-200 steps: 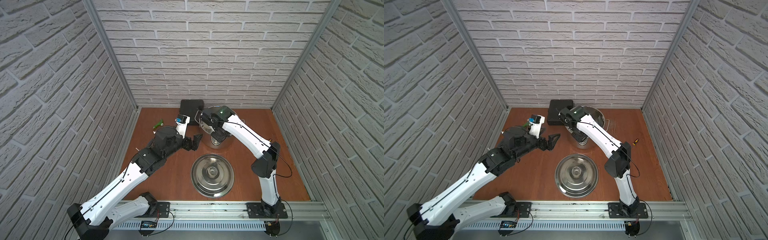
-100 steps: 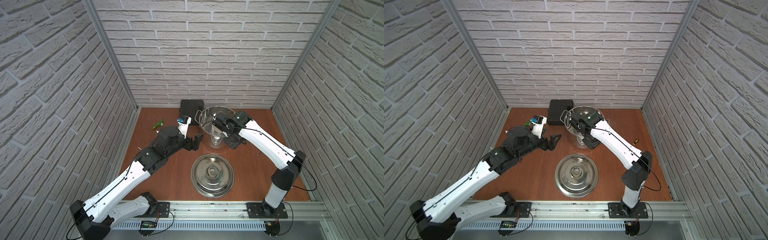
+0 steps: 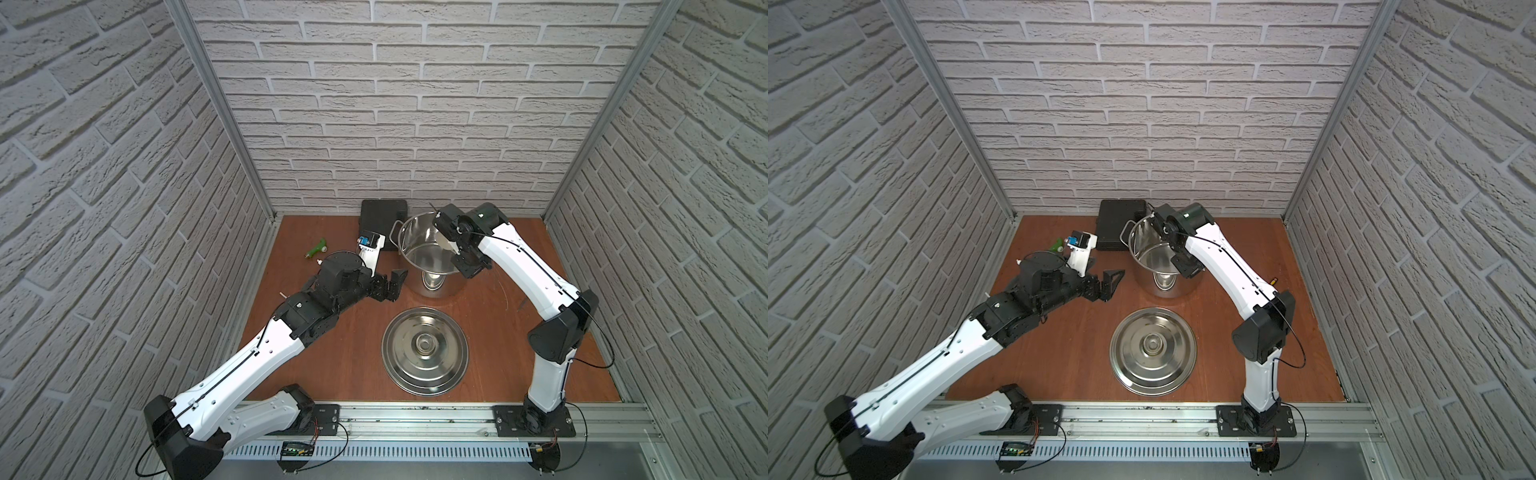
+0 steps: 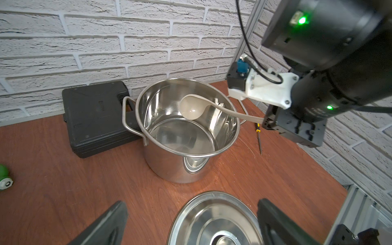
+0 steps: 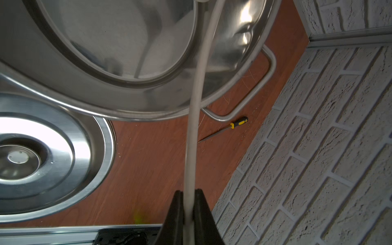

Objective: Stir the soup with a spoon
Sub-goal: Stir the soup in the pan with a stick.

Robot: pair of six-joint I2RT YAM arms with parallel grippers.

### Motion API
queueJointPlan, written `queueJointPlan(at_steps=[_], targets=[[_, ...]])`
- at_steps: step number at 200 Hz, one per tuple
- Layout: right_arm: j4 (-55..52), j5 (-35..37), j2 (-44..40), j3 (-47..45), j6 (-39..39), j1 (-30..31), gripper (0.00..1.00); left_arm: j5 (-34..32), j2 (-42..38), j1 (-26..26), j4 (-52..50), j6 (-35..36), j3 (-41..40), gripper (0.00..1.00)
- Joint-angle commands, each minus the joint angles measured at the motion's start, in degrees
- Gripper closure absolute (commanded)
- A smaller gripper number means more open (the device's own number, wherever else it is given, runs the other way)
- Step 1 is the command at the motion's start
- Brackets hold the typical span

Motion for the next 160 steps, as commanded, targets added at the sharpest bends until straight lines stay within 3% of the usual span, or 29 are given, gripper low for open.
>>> queueJointPlan(at_steps=[1, 57, 112, 160], targets=[[-1.2, -1.3, 4.1, 4.1, -0.4, 1.5, 0.98, 0.1, 0.0, -0.2, 3.1, -0.3, 1.1, 0.01], [-2.1, -2.0, 5.6, 4.8, 1.5, 6.7, 0.97, -0.8, -0.2, -0.1, 2.5, -0.4, 1.0, 0.02], [-1.5, -2.7, -5.8, -8.7, 4.1, 7.9, 0.98, -4.2, -2.4, -0.1, 0.9, -0.5, -1.4, 0.02], [0.1, -0.8, -12.7, -17.0, 3.3, 5.5, 0.98, -0.3, -4.7, 0.7, -1.8, 0.1, -4.4, 0.02]])
